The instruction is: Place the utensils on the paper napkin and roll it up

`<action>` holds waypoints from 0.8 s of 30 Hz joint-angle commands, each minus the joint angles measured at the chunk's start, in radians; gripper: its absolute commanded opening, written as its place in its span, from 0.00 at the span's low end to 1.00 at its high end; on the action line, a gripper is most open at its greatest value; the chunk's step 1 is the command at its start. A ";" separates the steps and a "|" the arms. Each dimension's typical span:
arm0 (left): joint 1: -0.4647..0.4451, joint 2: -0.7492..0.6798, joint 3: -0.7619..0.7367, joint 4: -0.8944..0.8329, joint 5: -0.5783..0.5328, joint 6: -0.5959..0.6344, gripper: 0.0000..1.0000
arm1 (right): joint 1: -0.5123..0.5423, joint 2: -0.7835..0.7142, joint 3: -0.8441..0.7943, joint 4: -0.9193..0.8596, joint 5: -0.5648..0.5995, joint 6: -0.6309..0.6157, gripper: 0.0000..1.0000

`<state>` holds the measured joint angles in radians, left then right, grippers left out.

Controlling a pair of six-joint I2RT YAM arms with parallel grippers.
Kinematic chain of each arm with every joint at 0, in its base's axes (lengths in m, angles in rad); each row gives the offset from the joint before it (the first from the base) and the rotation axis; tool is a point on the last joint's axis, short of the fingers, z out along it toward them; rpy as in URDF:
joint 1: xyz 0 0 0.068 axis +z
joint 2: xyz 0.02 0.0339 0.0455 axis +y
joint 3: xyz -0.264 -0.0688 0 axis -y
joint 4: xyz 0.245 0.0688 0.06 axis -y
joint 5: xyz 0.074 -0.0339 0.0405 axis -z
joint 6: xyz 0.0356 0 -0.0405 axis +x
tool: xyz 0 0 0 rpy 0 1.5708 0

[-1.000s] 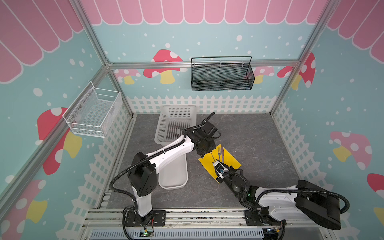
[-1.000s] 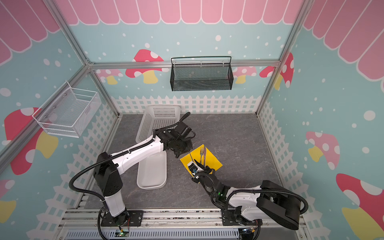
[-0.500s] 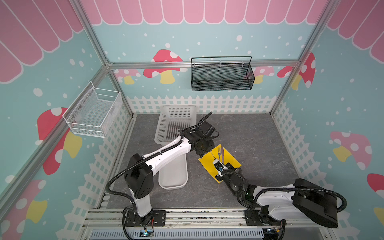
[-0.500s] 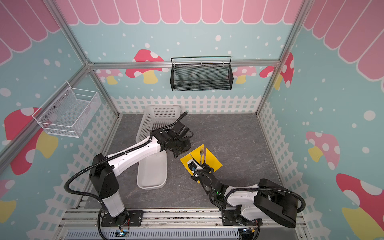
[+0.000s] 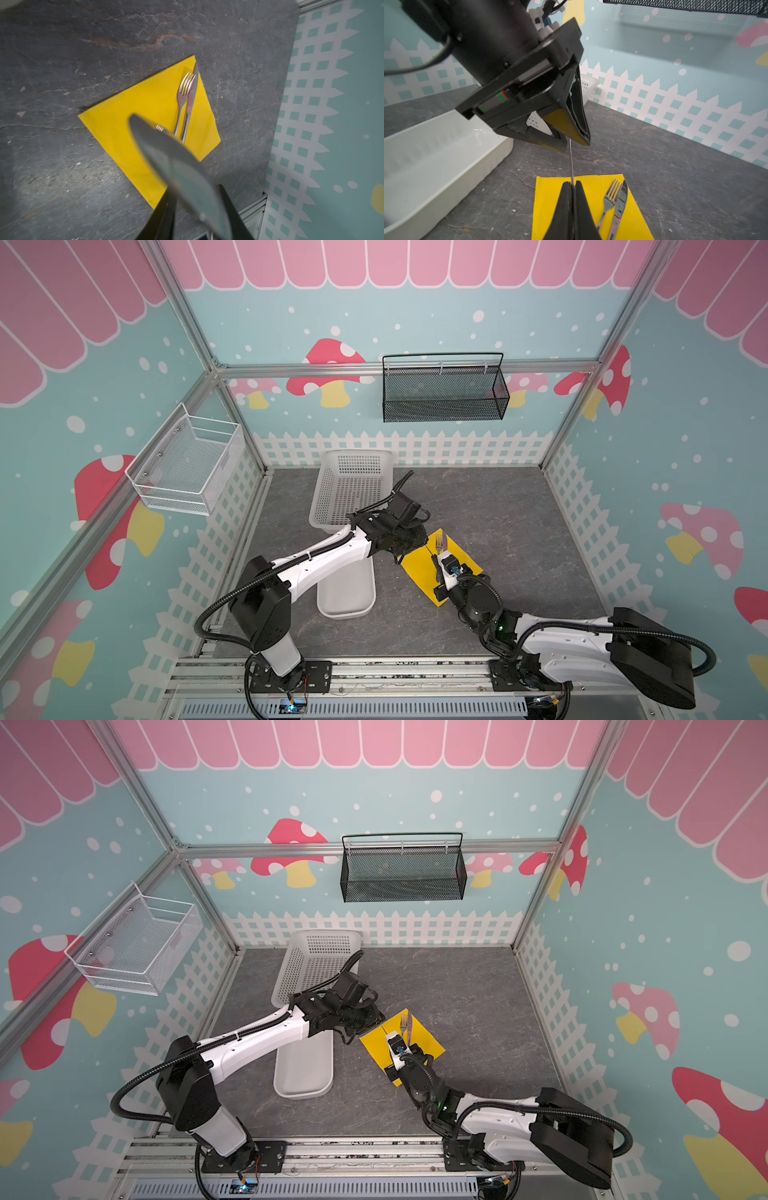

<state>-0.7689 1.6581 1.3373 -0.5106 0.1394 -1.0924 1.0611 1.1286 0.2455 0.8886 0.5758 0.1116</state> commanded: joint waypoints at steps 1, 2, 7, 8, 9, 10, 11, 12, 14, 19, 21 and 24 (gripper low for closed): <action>0.020 -0.061 -0.080 0.217 0.031 -0.057 0.35 | -0.008 -0.058 0.032 -0.001 -0.030 0.147 0.00; 0.025 -0.070 -0.099 0.250 0.041 -0.067 0.35 | -0.013 -0.068 0.032 -0.012 -0.033 0.175 0.00; 0.033 -0.094 -0.156 0.362 0.067 -0.093 0.33 | -0.047 -0.118 0.035 -0.055 -0.088 0.280 0.00; 0.032 -0.096 -0.164 0.383 0.074 -0.096 0.32 | -0.052 -0.123 0.037 -0.065 -0.096 0.298 0.00; 0.031 -0.096 -0.172 0.411 0.083 -0.102 0.31 | -0.060 -0.129 0.038 -0.071 -0.109 0.314 0.00; 0.031 -0.098 -0.180 0.432 0.087 -0.109 0.30 | -0.066 -0.133 0.039 -0.076 -0.119 0.325 0.00; 0.031 -0.099 -0.187 0.449 0.091 -0.113 0.27 | -0.070 -0.134 0.041 -0.081 -0.126 0.335 0.00; 0.030 -0.099 -0.194 0.464 0.093 -0.118 0.25 | -0.074 -0.136 0.046 -0.092 -0.132 0.348 0.00; 0.029 -0.107 -0.207 0.482 0.088 -0.122 0.21 | -0.080 -0.133 0.053 -0.101 -0.148 0.361 0.00; 0.029 -0.122 -0.213 0.467 0.072 -0.123 0.19 | -0.083 -0.120 0.066 -0.124 -0.134 0.372 0.00; 0.026 -0.127 -0.211 0.455 0.067 -0.120 0.20 | -0.085 -0.115 0.069 -0.134 -0.118 0.379 0.00; 0.022 -0.130 -0.214 0.453 0.063 -0.116 0.24 | -0.092 -0.115 0.074 -0.150 -0.103 0.400 0.00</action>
<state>-0.7422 1.5555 1.1366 -0.0734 0.2203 -1.2003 0.9791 1.0122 0.2913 0.7509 0.4522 0.4732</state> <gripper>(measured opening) 0.233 0.048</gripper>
